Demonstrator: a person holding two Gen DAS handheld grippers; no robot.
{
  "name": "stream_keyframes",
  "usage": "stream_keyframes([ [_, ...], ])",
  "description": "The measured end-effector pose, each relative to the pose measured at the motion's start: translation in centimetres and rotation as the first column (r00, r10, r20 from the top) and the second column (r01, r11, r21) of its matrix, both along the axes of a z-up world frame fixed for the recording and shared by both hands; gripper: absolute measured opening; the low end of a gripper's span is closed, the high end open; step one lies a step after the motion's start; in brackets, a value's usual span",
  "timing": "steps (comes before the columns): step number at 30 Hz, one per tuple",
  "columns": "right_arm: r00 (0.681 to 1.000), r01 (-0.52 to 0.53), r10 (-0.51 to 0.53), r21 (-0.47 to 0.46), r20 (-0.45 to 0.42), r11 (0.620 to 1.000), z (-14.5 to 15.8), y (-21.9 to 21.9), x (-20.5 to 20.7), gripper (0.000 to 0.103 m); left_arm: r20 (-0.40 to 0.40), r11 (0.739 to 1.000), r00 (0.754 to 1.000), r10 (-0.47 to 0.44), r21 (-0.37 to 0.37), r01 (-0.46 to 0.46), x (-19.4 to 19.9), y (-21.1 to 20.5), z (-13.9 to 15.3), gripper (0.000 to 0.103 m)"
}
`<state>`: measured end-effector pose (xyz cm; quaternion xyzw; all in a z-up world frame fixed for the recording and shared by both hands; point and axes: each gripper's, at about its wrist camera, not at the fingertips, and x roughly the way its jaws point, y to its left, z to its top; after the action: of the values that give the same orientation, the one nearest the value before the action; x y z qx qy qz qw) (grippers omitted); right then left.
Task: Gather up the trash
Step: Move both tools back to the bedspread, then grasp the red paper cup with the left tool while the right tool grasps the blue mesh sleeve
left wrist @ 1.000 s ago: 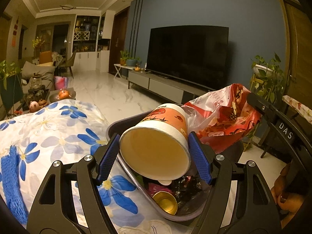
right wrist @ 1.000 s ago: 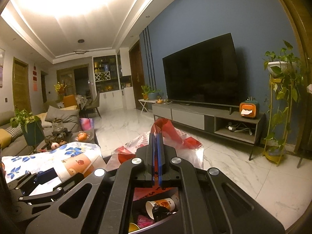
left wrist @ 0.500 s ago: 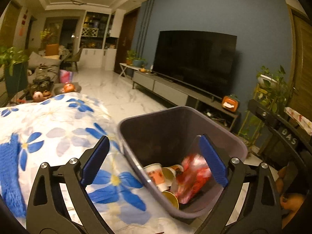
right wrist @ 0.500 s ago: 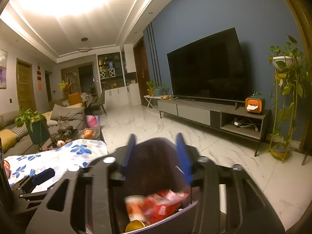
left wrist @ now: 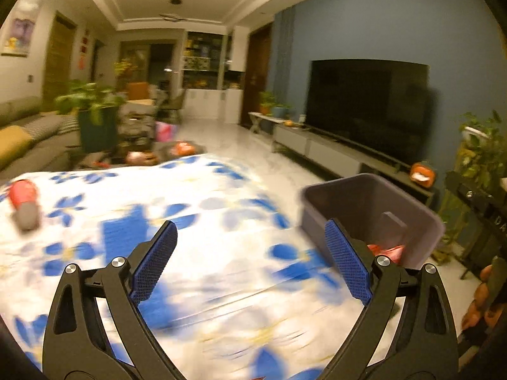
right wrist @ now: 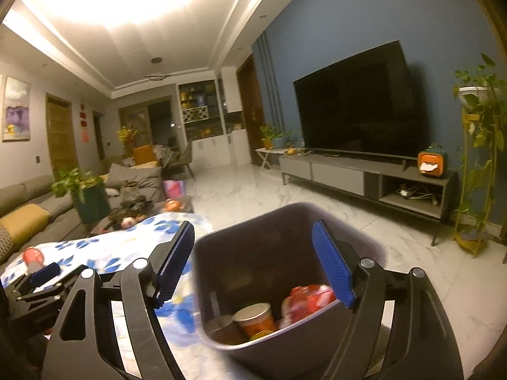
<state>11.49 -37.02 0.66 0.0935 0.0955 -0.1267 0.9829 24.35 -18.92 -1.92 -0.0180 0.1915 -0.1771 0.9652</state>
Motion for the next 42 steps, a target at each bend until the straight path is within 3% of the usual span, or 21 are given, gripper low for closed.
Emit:
stream_keyframes([
  [7, 0.989, -0.141, 0.141, -0.003, -0.041, 0.990, -0.3, 6.8, 1.5, 0.075, -0.020, 0.979, 0.978, 0.206, 0.013, -0.205, -1.1, 9.3, -0.3, 0.092],
  [13, 0.961, -0.265, 0.262, -0.023, -0.091, 0.964, -0.8, 13.5, 3.3, 0.078, -0.005, 0.926, 0.926, 0.377, 0.027, -0.377, -2.7, 16.8, -0.1, 0.092],
  [22, 0.902, -0.388, 0.375, -0.021, -0.216, 0.921, -2.9, 21.9, 7.8, 0.078, 0.019, 0.865, 0.866, 0.500, 0.016, -0.501, -4.3, 24.3, 0.8, 0.092],
  [29, 0.884, -0.389, 0.366, -0.021, -0.292, 0.921, -5.0, 25.5, 12.0, 0.080, 0.014, 0.824, 0.824, 0.566, -0.012, -0.566, -4.0, 28.6, 1.3, 0.092],
  [34, 0.851, -0.395, 0.364, -0.004, -0.379, 0.919, -6.3, 26.0, 14.5, 0.080, 0.011, 0.820, 0.820, 0.572, -0.028, -0.572, -2.6, 29.5, 1.8, 0.092],
  [38, 0.829, -0.392, 0.357, 0.007, -0.430, 0.920, -7.3, 26.2, 15.9, 0.080, -0.006, 0.830, 0.831, 0.556, -0.044, -0.556, -1.1, 29.1, 1.9, 0.092],
  [40, 0.816, -0.397, 0.357, 0.007, -0.454, 0.918, -8.0, 26.5, 16.4, 0.073, -0.015, 0.835, 0.836, 0.549, -0.040, -0.549, 0.0, 28.7, 1.7, 0.092],
  [42, 0.802, -0.407, 0.362, 0.008, -0.475, 0.913, -8.4, 26.8, 16.8, 0.051, -0.019, 0.839, 0.840, 0.543, -0.028, -0.543, 1.1, 28.2, 1.6, 0.092],
])
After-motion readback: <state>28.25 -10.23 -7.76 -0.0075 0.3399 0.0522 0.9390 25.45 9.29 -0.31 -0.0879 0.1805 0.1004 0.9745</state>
